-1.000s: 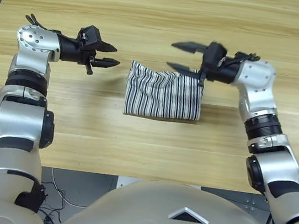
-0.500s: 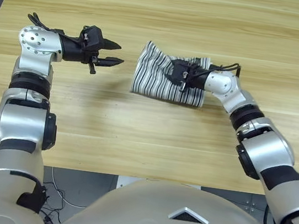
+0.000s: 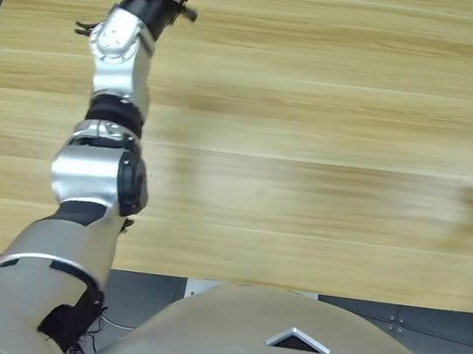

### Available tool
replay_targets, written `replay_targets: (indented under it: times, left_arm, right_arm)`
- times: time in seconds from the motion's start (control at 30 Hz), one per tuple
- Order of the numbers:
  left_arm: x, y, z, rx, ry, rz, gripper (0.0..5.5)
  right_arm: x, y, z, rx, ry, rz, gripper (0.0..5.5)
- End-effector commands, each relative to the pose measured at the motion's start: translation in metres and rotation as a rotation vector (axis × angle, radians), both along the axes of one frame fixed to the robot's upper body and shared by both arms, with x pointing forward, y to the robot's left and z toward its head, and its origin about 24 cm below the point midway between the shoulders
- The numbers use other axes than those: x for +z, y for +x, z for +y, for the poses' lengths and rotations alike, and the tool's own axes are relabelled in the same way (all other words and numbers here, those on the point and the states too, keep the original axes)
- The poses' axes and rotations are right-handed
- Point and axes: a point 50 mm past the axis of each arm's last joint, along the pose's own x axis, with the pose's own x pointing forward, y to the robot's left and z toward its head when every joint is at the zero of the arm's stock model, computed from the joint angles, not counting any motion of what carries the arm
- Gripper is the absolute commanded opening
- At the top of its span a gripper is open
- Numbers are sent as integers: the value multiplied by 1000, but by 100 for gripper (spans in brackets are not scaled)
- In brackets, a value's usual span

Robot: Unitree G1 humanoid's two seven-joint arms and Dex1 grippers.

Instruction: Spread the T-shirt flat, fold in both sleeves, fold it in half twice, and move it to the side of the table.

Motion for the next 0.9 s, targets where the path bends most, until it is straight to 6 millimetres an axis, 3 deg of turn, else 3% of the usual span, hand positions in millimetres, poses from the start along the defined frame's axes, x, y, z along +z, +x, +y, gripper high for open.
replay_targets:
  times: [0.03, 0.07, 0.1, 0.13, 0.17, 0.2, 0.27, 0.3, 0.33, 0.4, 0.57, 0.9]
  left_arm:
    - [1, 4, -29, 183, 120, -90, 192]
    - [1, 2, -36, 173, 161, -121, 192]
    - [-4, -1, -40, 177, 191, -133, 192]
    - [-7, -2, -42, 187, 205, -135, 192]
    - [-15, -5, -39, 216, 212, -109, 192]
    - [-21, -7, -36, 239, 235, -91, 192]
    - [-32, -10, -31, 263, 314, -68, 192]
    - [-36, -11, -32, 250, 336, -43, 192]
    - [-40, -11, -34, 227, 351, -20, 192]
    - [-46, -14, -40, 176, 395, -3, 192]
    - [-44, -15, -67, 72, 523, -90, 192]
    - [-43, -16, -73, 67, 568, -132, 192]
  right_arm:
    - [109, 59, 73, 359, -575, -885, 201]
    - [118, 58, 95, 427, -644, -1010, 201]
    - [115, 67, 130, 534, -655, -1099, 201]
    - [111, 72, 152, 599, -649, -1141, 201]
    - [96, 85, 187, 730, -561, -1128, 201]
    - [83, 93, 217, 839, -503, -1098, 201]
    - [36, 104, 265, 1036, -260, -893, 201]
    - [4, 107, 274, 990, 31, -649, 201]
    - [-21, 104, 281, 907, 336, -461, 201]
    - [-36, 101, 280, 866, 537, -341, 201]
    - [-24, 103, 264, 878, 581, -404, 201]
    - [-22, 102, 268, 936, 598, -392, 201]
